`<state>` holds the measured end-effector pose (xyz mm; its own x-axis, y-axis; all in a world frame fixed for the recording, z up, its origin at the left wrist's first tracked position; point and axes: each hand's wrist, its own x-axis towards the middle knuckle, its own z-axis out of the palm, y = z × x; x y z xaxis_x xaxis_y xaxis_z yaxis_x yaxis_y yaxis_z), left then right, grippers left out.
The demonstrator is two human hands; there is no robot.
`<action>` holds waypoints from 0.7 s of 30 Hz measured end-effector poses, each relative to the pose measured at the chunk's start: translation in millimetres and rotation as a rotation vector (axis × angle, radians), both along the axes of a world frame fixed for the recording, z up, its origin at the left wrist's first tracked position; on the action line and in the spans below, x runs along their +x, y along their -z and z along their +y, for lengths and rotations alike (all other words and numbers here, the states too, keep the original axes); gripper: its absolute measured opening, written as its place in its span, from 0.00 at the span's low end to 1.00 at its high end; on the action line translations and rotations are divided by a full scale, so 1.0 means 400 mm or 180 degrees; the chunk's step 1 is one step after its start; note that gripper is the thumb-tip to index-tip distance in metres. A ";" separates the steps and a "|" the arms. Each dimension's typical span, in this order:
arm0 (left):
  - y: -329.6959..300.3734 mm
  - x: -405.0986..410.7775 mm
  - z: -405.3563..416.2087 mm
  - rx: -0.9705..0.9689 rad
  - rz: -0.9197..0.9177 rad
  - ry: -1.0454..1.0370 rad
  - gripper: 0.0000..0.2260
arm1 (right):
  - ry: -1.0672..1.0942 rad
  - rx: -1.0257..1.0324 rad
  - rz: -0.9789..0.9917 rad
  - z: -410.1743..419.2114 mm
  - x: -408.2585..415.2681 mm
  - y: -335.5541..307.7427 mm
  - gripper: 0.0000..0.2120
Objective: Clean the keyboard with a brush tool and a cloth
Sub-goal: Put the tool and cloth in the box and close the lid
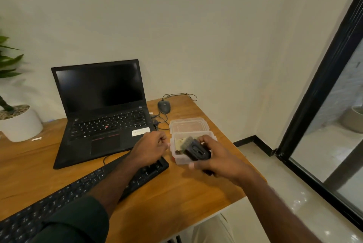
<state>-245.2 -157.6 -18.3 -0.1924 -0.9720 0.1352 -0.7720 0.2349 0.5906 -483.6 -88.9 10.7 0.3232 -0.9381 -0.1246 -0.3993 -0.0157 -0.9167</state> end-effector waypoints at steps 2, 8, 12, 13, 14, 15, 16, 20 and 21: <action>-0.005 0.000 -0.005 -0.0020 -0.0007 0.0004 0.08 | 0.0294 0.0188 -0.0611 -0.009 0.010 -0.018 0.23; -0.018 -0.008 -0.005 -0.0033 0.0047 0.0107 0.06 | 0.0725 0.0744 -0.1919 -0.044 0.050 -0.038 0.16; -0.024 -0.003 -0.004 -0.0107 0.0035 0.0160 0.06 | 0.0864 0.0653 -0.2007 -0.055 0.070 -0.040 0.15; -0.025 -0.002 -0.005 -0.0113 0.0048 0.0165 0.06 | 0.0847 0.0630 -0.2053 -0.057 0.072 -0.040 0.15; -0.026 -0.001 -0.005 -0.0118 0.0056 0.0166 0.07 | 0.0840 0.0602 -0.2087 -0.059 0.072 -0.039 0.15; -0.027 0.000 -0.006 -0.0123 0.0052 0.0164 0.07 | 0.0845 0.0582 -0.2093 -0.059 0.073 -0.041 0.14; -0.028 0.001 -0.006 -0.0126 0.0031 0.0158 0.07 | 0.0851 0.0571 -0.2083 -0.060 0.073 -0.042 0.13; -0.032 0.000 -0.006 -0.0150 -0.0046 0.0152 0.08 | 0.0846 0.0656 -0.2166 -0.065 0.072 -0.044 0.12; -0.033 -0.001 -0.007 -0.0150 -0.0053 0.0153 0.07 | 0.0832 0.0681 -0.2206 -0.067 0.072 -0.044 0.11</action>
<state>-245.7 -160.2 -4.9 -0.2413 -0.9542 0.1770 -0.7688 0.2992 0.5651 -455.0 -115.5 28.4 0.1648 -0.9730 -0.1618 0.3010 0.2058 -0.9312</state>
